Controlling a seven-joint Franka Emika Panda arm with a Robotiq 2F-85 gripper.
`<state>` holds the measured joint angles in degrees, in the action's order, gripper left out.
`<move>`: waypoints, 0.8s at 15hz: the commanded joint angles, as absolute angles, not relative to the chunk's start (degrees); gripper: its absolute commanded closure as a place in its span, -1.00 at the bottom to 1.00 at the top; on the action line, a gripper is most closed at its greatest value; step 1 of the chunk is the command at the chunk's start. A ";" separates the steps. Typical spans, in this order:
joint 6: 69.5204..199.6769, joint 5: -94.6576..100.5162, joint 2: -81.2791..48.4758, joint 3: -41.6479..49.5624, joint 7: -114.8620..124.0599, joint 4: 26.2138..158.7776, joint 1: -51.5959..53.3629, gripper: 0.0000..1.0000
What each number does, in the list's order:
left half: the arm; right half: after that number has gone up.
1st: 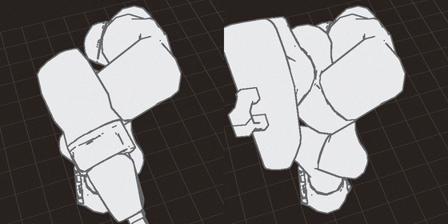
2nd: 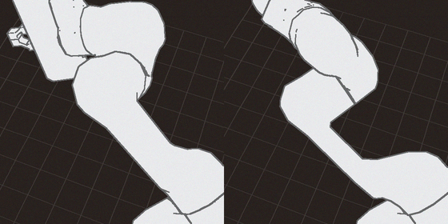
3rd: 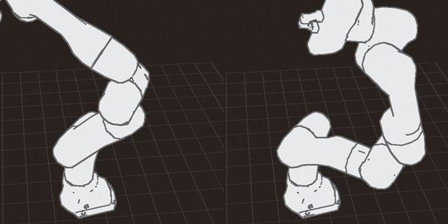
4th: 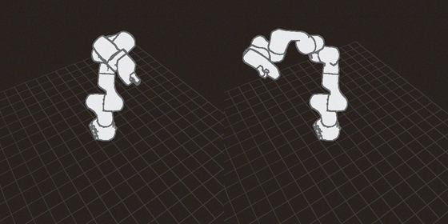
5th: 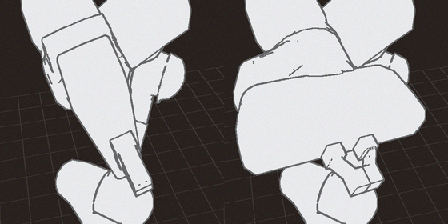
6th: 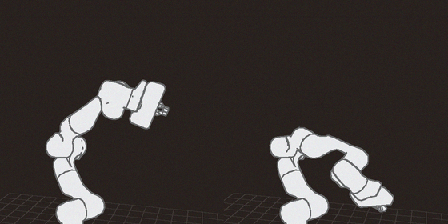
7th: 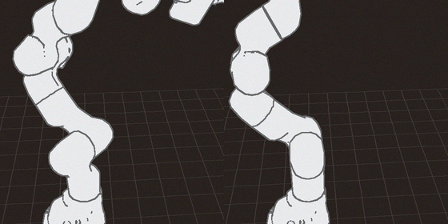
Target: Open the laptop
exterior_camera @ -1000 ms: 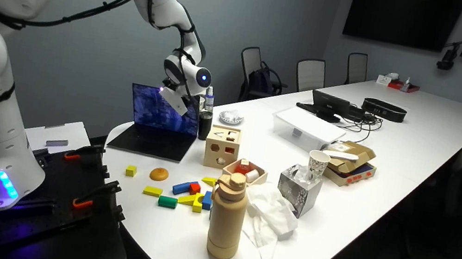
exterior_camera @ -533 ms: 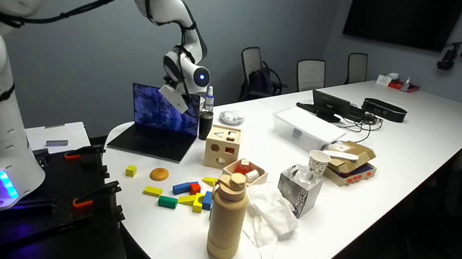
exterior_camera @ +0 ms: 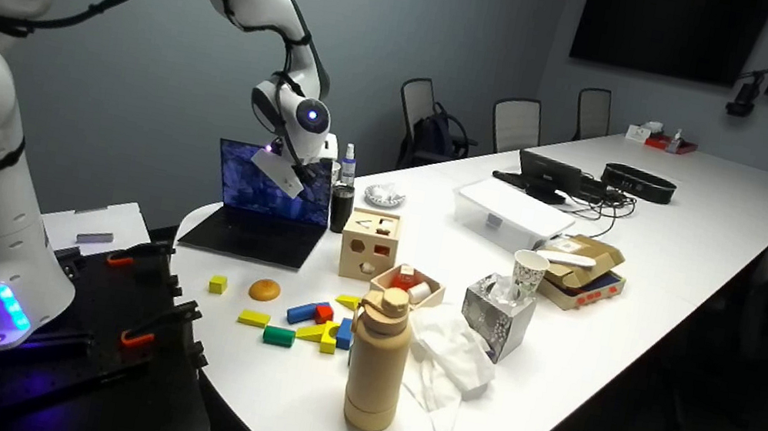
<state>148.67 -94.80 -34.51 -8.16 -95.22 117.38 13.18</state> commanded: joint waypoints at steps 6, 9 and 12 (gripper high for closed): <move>167.76 -90.17 -37.62 -6.62 -90.87 118.50 19.75 0.59; 169.92 -84.21 -40.53 -5.93 -85.40 118.01 20.88 0.99; 169.69 -78.40 -43.65 -4.15 -80.82 116.30 22.20 1.00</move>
<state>168.24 -82.56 -41.04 -6.08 -85.13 118.36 20.07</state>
